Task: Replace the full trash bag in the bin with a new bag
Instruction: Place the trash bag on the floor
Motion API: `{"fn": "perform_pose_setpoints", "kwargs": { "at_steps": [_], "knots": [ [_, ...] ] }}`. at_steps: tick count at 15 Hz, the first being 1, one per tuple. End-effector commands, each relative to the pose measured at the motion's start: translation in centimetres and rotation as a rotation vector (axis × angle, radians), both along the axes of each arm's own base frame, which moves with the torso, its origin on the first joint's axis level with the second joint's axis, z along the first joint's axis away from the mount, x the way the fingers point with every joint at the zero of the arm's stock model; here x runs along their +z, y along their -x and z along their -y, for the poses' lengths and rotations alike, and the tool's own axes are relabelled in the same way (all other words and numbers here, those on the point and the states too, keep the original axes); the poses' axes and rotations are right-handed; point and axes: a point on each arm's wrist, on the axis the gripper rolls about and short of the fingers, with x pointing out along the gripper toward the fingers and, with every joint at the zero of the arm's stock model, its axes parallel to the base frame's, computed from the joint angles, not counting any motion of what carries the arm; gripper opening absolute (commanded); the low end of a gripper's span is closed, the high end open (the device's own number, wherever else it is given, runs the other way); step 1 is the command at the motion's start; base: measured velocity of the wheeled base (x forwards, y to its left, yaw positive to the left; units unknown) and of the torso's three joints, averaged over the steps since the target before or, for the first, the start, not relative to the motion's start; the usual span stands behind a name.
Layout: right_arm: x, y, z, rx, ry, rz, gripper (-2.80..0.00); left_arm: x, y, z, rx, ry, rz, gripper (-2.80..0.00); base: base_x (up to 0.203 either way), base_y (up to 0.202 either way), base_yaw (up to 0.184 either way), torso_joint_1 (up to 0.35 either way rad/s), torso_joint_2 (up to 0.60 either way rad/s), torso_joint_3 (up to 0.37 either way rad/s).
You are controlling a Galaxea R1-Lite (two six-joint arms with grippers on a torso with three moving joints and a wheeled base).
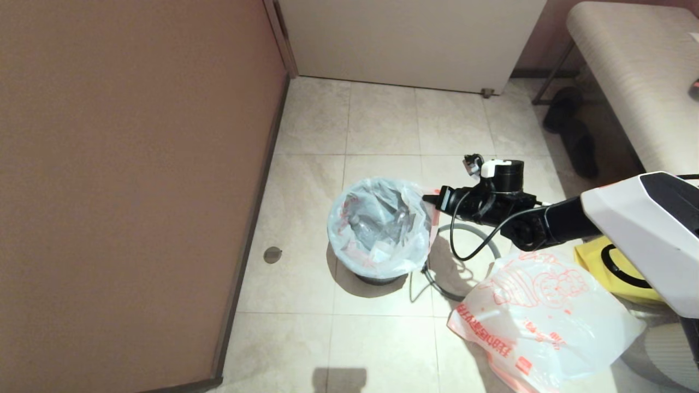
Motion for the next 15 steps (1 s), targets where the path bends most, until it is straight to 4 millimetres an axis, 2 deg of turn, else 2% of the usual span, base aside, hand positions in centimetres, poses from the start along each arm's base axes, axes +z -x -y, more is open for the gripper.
{"fn": "perform_pose_setpoints", "kwargs": {
  "at_steps": [1, 2, 4, 6, 8, 11, 13, 14, 15],
  "knots": [
    [0.6, -0.9, -1.1, 0.034, -0.047, -0.011, -2.8, 0.0, 0.0, 0.0, 0.001, 0.002, 0.0, -2.8, 0.0, 0.0, 0.0, 0.0, 0.0, 0.0],
    [1.1, -0.8, -2.4, 0.068, -0.076, -0.092, -2.8, 0.0, 0.0, 0.0, 0.001, 0.002, 0.0, -2.8, 0.0, 0.0, 0.0, 0.0, 0.0, 0.0],
    [2.1, 1.5, -4.8, 0.111, -0.114, -0.345, -2.8, 0.0, 0.0, 0.0, -0.002, -0.007, -0.002, -2.8, 0.0, 0.0, 0.0, 0.0, 0.0, 0.0],
    [3.5, 3.6, -7.6, 0.174, -0.097, -0.471, -2.8, 0.0, 0.0, 0.0, 0.0, 0.006, -0.002, -2.8, 0.0, 0.0, 0.0, 0.0, 0.0, 0.0],
    [3.9, 6.3, -10.5, 0.237, -0.039, -0.576, -2.8, 0.0, 0.0, 0.0, 0.003, 0.028, -0.001, -2.8, 0.0, 0.0, 0.0, 0.0, 0.0, 0.0],
    [8.1, 9.3, -11.6, 0.295, -0.039, -0.523, -2.8, 0.0, 0.0, 0.0, 0.003, 0.027, -0.001, -2.8, 0.0, 0.0, 0.0, 0.0, 0.0, 0.0],
    [8.7, 10.1, -11.6, 0.307, -0.001, -0.501, -2.8, 0.0, 0.0, 0.0, 0.002, 0.028, -0.001, -2.8, 0.0, 0.0, 0.0, 0.0, 0.0, 0.0],
    [8.3, 10.4, -11.5, 0.297, 0.039, -0.525, -2.8, 0.0, 0.0, 0.0, 0.002, 0.027, -0.001, -2.8, 0.0, 0.0, 0.0, 0.0, 0.0, 0.0],
    [8.5, 10.9, -10.9, 0.272, 0.11, -0.52, -2.8, 0.0, 0.0, 0.0, 0.002, 0.028, 0.001, -2.8, 0.0, 0.0, 0.0, 0.0, 0.0, 0.0]
  ]
}}
